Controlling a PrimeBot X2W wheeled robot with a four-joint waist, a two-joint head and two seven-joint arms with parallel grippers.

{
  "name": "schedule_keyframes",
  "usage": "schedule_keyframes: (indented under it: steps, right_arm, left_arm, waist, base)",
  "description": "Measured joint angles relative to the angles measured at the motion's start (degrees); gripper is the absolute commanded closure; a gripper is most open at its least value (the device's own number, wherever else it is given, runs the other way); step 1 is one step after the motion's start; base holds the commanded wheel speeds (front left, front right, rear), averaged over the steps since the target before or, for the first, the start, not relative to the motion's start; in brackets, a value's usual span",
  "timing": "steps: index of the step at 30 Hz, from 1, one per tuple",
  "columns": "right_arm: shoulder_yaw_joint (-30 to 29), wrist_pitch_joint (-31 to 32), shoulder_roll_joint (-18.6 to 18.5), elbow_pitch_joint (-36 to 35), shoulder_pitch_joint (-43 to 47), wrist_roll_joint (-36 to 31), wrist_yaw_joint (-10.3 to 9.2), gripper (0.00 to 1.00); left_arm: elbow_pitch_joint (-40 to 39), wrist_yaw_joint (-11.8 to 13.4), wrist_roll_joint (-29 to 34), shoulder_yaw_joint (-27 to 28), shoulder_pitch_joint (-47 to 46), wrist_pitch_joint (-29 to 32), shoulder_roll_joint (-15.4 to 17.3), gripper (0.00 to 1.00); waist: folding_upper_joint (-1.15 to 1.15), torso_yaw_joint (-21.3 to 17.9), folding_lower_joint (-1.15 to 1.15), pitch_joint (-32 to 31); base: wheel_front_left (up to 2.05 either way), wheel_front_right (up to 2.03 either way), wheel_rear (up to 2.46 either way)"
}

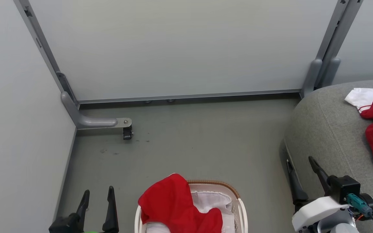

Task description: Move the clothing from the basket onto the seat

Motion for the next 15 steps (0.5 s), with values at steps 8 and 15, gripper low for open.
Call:
schedule_keyframes:
  steps: [8,15]
  right_arm:
    - [-0.2,0.0,0.0,0.0,-0.1,0.1,0.00,0.00]
    - [-1.1,0.0,0.0,-0.5,-1.0,-0.4,0.00,0.00]
  left_arm:
    - [0.2,-0.3,0.9,-0.2,-0.1,0.0,-0.3,0.00]
    - [0.5,-0.8,2.1,-1.8,-2.2,0.0,-0.4,0.00]
  waist:
    - [0.00,-0.4,0.00,0.5]
    - [0.00,-1.0,0.00,1.8]
  base:
    - [0.00,0.00,0.00]
    - [0.00,0.00,0.00]
